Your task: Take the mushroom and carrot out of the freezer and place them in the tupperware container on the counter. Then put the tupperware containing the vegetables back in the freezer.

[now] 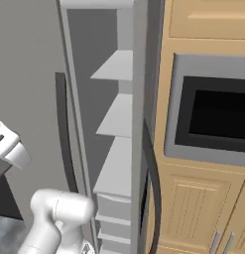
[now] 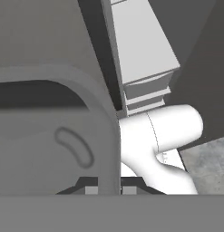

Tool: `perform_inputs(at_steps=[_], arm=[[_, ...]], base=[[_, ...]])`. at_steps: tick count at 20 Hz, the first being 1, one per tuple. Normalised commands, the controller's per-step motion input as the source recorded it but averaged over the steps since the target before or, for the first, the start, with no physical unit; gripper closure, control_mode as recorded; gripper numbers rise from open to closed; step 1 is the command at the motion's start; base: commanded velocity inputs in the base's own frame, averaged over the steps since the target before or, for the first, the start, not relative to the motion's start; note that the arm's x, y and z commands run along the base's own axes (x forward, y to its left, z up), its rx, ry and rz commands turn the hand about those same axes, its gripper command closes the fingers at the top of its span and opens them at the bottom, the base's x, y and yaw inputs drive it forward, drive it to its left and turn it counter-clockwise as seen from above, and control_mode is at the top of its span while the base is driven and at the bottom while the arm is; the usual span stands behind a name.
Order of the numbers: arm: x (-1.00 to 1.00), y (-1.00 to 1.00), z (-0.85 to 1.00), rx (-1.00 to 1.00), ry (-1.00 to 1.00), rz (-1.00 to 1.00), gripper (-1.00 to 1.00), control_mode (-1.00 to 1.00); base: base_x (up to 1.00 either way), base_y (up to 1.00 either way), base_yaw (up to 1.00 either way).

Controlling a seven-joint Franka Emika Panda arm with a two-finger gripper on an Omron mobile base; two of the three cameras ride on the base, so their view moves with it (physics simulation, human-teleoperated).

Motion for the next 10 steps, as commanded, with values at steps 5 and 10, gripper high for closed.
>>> perform_inputs(at_steps=[5, 10], arm=[[0.0, 0.0, 0.0, 0.0, 0.0, 0.0, 1.0, 1.0], [0.0, 0.0, 0.0, 0.0, 0.0, 0.0, 1.0, 1.0]], base=[[0.62, -0.28, 0.02], [0.3, -0.56, 0.04]])
